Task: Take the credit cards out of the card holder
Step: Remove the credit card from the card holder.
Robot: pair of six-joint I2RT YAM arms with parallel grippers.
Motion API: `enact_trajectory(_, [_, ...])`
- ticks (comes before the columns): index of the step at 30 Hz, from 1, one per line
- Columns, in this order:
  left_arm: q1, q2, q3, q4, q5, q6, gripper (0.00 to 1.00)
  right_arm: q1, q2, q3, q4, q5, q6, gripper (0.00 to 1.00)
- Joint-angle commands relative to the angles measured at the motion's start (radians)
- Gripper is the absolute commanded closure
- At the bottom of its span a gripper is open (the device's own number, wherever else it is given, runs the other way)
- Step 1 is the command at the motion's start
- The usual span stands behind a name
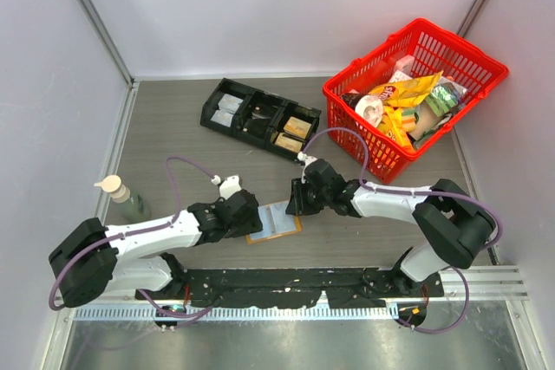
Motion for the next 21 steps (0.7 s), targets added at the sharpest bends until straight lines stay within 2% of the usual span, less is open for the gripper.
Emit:
enact_trajectory(1, [-0.001, 0.041, -0.014, 0.02, -0.006, 0.012, 0.36, 0.002, 0.013, 0.015, 0.018, -0.001, 0.008, 0.64])
enact_trajectory(13, [-0.003, 0.098, -0.016, 0.08, 0.039, 0.004, 0.49, 0.002, -0.004, 0.015, 0.021, -0.031, 0.01, 0.65])
enact_trajectory(21, [-0.004, 0.104, -0.016, 0.112, 0.059, -0.01, 0.51, 0.012, -0.067, 0.031, 0.039, -0.092, 0.019, 0.67])
